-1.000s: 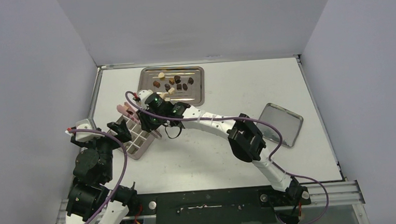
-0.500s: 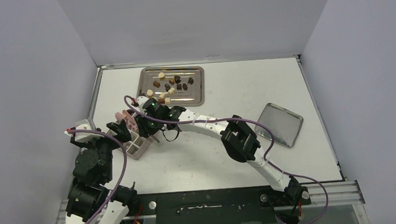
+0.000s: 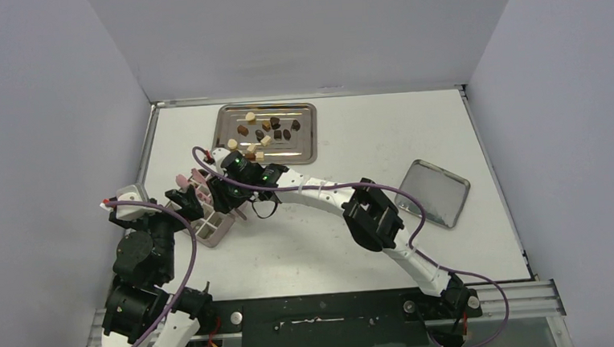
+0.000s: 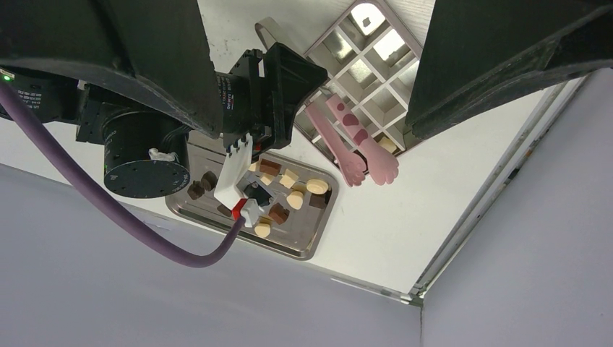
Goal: Pack the chocolate
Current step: Place the fake chocolate in the packing box, then adjust the clamp.
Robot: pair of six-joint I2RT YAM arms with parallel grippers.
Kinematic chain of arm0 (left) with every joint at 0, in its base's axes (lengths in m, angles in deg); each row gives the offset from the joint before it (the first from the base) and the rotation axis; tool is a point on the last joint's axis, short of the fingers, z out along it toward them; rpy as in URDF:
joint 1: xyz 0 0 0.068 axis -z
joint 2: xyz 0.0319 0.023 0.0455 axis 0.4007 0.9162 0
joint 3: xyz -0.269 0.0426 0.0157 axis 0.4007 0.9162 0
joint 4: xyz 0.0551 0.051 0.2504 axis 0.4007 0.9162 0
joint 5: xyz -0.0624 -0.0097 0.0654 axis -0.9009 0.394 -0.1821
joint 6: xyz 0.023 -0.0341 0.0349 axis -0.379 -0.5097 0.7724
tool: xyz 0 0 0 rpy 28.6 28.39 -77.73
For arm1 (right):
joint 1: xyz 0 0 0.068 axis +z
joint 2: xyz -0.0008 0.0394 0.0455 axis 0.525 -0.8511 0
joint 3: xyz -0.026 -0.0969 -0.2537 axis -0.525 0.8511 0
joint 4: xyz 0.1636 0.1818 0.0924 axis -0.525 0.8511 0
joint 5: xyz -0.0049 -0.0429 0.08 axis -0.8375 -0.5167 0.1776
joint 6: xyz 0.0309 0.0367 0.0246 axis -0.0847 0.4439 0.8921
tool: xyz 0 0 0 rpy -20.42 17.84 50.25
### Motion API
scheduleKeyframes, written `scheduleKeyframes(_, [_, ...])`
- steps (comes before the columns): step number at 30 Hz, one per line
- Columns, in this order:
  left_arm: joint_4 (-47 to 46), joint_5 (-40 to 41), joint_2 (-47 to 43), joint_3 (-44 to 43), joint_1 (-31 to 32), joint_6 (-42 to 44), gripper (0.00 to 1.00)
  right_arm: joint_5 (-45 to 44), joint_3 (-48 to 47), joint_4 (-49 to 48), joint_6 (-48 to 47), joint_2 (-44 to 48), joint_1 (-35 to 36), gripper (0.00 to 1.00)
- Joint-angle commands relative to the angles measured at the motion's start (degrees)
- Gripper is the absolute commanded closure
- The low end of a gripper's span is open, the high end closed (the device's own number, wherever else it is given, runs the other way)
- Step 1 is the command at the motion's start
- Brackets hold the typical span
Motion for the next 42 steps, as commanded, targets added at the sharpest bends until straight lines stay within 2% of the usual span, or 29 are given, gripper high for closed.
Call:
scheduleKeyframes(1, [-1.3,0.53,-0.36,-1.46,-0.41,0.01,0.03,-0.54,-3.0,-1.98,-0.54,1.14,0.13,0.59])
scheduleKeyframes(6, [-1.19,0.48,-0.38,-1.51,-0.41,-0.01,0.03,-1.06,-1.74,-1.66,-1.52,3.67,-0.82,0.6])
scheduleKeyframes(18, [-1.5,0.22,-0.35,-1.23,-0.39,0.0,0.03,-2.92,9.31,-2.73,-3.72,12.72,-6.06,0.62])
scheduleKeyframes(29, [-1.5,0.54,0.35,-1.33,-0.41,-0.06,0.03,-7.38,7.02,4.11,-7.95,13.1,-7.75,0.64])
scheduleKeyframes(34, [-0.84,1.47,1.89,-1.32,-0.36,-1.24,0.03,-6.63,8.75,2.88,-7.77,14.84,-7.59,0.65])
scheduleKeyframes(37, [1.23,1.6,4.3,-2.55,-0.41,-4.78,0.03,-4.69,9.49,1.42,-7.18,15.94,-7.68,0.65])
scheduleKeyframes(42, [2.82,-2.93,10.09,-4.68,-0.33,-10.29,0.14,-1.01,11.56,-0.04,-6.37,18.14,-7.76,0.66])
